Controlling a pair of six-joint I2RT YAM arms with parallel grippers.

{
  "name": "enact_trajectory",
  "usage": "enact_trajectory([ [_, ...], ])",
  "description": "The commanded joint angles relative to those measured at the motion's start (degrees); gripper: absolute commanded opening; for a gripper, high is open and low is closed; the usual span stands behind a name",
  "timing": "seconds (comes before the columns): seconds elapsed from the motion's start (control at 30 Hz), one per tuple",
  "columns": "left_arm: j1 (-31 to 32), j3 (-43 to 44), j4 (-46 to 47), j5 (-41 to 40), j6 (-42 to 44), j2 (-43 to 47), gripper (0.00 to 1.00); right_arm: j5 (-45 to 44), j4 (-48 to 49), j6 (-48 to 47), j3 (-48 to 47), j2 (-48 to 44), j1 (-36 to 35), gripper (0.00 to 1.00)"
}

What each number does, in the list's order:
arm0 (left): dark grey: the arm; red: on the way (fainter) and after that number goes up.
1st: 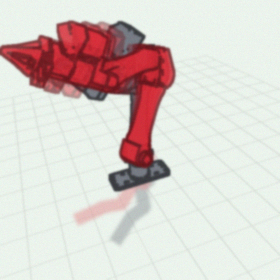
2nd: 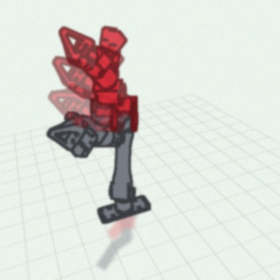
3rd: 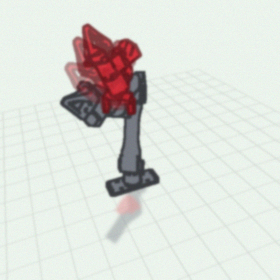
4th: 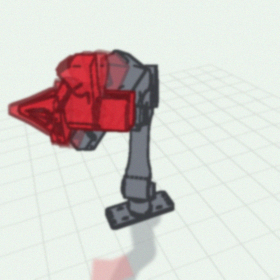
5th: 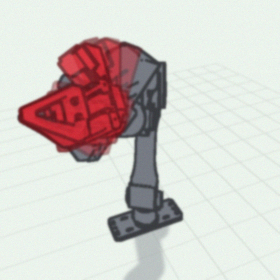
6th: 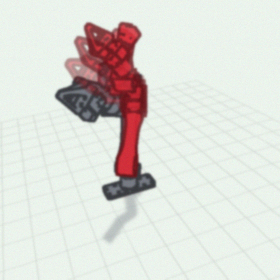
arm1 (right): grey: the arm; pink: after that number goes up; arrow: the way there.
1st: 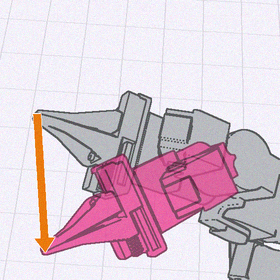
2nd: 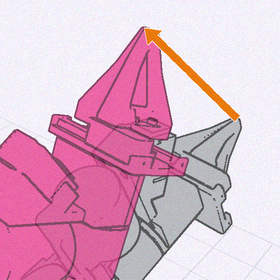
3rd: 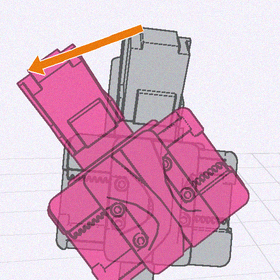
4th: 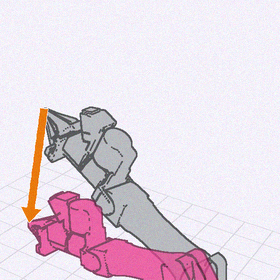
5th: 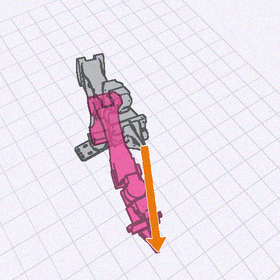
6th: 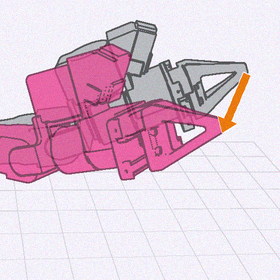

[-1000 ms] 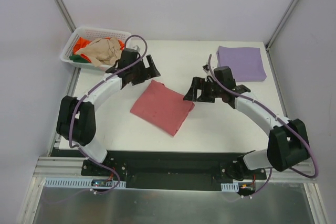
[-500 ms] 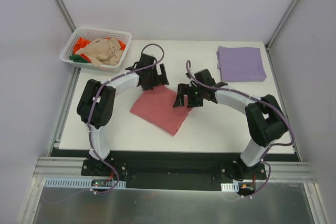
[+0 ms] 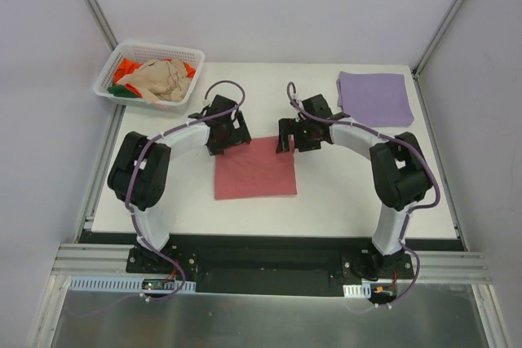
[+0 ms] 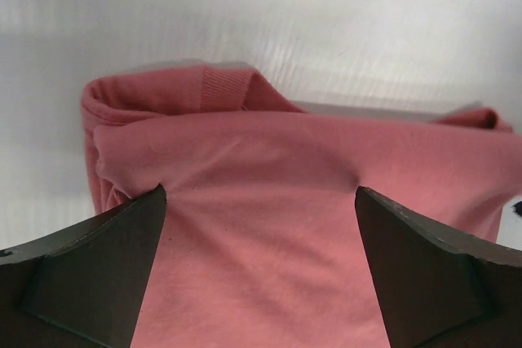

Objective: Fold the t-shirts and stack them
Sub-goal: Fold the long partially folded tshirt into a neat square, then put the neatly folded tshirt into the corner of the board with the right arm

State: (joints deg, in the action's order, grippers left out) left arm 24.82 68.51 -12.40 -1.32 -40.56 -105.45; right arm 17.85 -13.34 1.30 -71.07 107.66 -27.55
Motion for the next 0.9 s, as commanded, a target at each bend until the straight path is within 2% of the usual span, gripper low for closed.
enact_trajectory([
  [0.0, 0.85, -2.77, -4.03, -5.00, -1.64, 7.53, 0.99, -6.84, -3.71, -3.59, -1.10, -8.66, -0.05, 0.96],
  [0.1, 0.85, 0.39, -4.29, -4.75, 2.05, 9.73, 0.99, -14.74, -2.74, -1.40, 1.97, -18.41, -0.05, 0.96],
  [0.23, 0.85, 0.31, -4.38, -6.23, 3.20, 16.13, 0.99, -27.05, -2.47, 7.21, 7.16, -29.33, 1.09, 0.96],
  [0.3, 0.85, -2.05, -4.38, -7.29, 3.20, 20.44, 0.99, -26.12, -1.52, 10.29, 11.19, -32.06, 2.49, 0.96],
  [0.37, 0.85, -6.35, -4.38, -8.43, 2.76, 25.27, 0.99, -18.51, 0.50, 9.60, 13.23, -32.69, 3.90, 0.96],
  [0.5, 0.85, -15.93, -4.56, -10.71, 0.75, 34.50, 0.99, -9.25, 0.34, 10.30, 13.50, -28.49, 3.12, 0.96],
  [0.7, 0.85, -27.45, -4.47, -12.21, -2.42, 44.88, 0.99, -12.39, -6.95, 9.15, 4.37, -15.57, -3.29, 0.96],
  [0.87, 0.85, -29.92, -4.82, -12.30, -1.81, 46.83, 0.99, -19.58, -10.29, 10.03, -0.99, -7.04, -7.86, 0.99],
])
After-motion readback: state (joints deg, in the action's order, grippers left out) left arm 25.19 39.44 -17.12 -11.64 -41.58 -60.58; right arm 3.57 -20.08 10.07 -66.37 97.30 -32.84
